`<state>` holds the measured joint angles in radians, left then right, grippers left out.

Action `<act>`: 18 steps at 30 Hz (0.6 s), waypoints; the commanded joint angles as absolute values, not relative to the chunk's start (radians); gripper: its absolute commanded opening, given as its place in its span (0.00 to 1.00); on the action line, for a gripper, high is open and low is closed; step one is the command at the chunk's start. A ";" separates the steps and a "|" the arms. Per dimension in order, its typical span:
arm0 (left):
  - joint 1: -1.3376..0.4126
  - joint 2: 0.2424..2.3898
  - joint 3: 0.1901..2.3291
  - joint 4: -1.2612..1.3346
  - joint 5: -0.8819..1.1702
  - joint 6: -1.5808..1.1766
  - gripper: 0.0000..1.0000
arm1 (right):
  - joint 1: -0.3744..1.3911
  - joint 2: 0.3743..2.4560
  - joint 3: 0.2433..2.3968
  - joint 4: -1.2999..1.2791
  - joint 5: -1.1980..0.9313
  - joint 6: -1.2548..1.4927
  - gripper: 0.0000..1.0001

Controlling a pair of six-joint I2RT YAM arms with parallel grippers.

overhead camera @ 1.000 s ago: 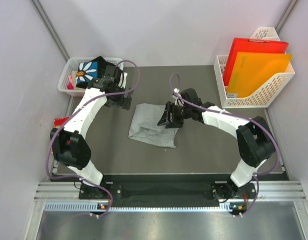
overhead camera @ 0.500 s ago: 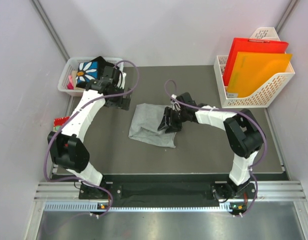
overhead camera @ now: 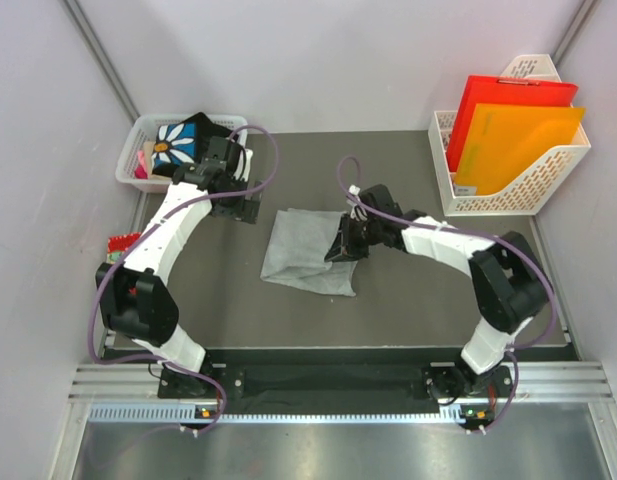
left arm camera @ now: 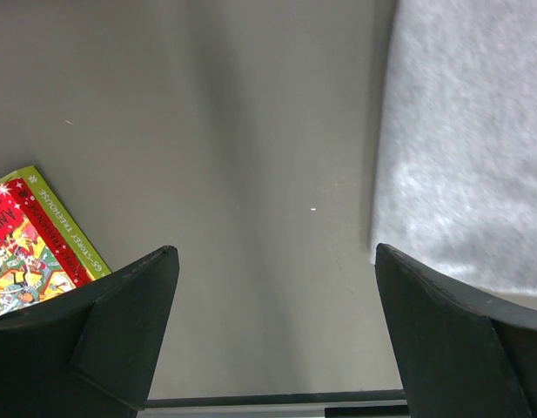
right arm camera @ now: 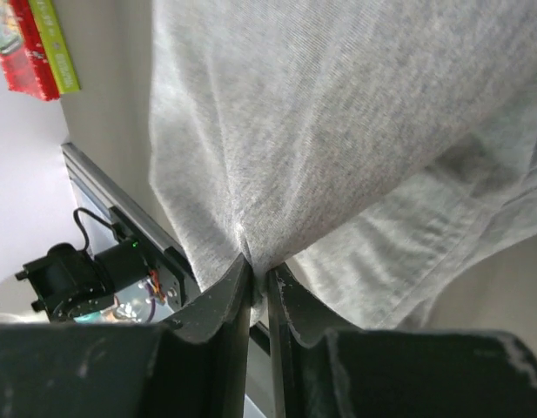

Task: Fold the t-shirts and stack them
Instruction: Smooth out wrinkles on the folded tshirt

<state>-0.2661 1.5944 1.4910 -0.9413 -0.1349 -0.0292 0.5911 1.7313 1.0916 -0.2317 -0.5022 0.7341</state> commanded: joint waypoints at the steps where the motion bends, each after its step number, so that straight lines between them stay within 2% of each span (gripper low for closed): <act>1: -0.264 1.566 1.489 -0.894 -0.138 -0.020 0.99 | 0.604 1.588 1.013 -0.238 -0.465 0.722 0.12; 12: -0.317 1.614 1.558 -0.936 -0.098 -0.023 0.99 | 0.600 1.594 0.858 -0.175 -0.468 0.735 0.17; 14: -0.342 1.617 1.578 -0.943 -0.101 -0.021 0.99 | 0.585 1.600 0.853 -0.187 -0.456 0.712 0.24; 15: -0.347 1.617 1.585 -0.945 -0.103 -0.021 0.99 | 0.578 1.601 0.854 -0.216 -0.448 0.703 0.32; 16: -0.354 1.617 1.589 -0.951 -0.103 -0.020 0.99 | 0.568 1.600 0.861 -0.239 -0.418 0.689 0.49; 18: -0.356 1.615 1.597 -0.951 -0.101 -0.017 0.99 | 0.558 1.583 0.900 -0.333 -0.367 0.649 0.57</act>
<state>-0.3443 1.6245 1.5444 -0.9504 -0.1101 -0.0261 0.5808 1.6009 0.8509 -0.2344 -0.4484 0.7185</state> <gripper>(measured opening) 0.991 0.500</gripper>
